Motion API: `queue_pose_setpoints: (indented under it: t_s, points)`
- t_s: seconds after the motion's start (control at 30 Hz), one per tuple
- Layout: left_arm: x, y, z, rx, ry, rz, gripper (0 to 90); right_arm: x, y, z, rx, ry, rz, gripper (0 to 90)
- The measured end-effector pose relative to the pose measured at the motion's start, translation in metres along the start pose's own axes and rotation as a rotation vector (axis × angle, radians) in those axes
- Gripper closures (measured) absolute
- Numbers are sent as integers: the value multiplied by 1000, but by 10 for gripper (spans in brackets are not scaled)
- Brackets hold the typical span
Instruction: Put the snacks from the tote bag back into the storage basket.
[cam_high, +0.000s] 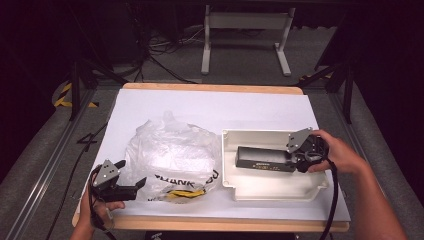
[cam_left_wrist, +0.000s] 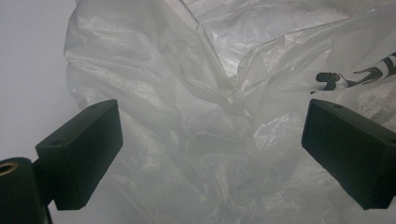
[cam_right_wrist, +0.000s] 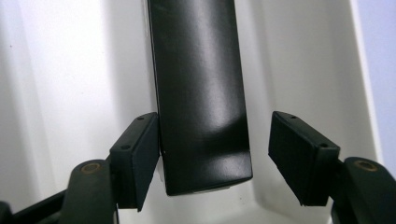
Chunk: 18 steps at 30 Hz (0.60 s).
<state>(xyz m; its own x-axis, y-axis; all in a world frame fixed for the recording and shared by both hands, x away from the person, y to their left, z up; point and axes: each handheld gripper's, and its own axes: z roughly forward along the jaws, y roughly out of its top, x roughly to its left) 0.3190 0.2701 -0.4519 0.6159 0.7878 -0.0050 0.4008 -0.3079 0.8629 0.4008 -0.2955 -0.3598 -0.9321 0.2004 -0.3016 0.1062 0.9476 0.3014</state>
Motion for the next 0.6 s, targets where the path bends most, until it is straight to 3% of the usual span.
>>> queue_pose_setpoints:
  t_s: [0.3,0.4,0.6]
  points:
    - [0,0,-2,-10,6,-4,62,2,1,-9,-67,-30,31,329]
    - [1,0,-3,-11,12,-3,62,2,4,-15,-111,-76,60,316]
    - [2,0,-4,-16,16,-11,62,5,0,-22,-201,-167,196,272]
